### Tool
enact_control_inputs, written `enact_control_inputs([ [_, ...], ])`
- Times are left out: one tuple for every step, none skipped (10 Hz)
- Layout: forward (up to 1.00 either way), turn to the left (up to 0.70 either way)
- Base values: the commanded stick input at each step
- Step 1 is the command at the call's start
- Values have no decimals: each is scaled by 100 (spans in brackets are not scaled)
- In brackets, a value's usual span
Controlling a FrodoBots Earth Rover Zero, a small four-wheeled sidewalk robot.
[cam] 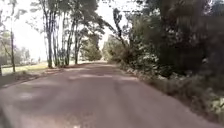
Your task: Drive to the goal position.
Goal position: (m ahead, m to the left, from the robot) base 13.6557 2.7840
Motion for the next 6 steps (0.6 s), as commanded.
enact_control_inputs([
  [100,-6],
  [100,-6],
  [100,-6],
  [100,-6],
  [100,-6],
  [100,-6],
])
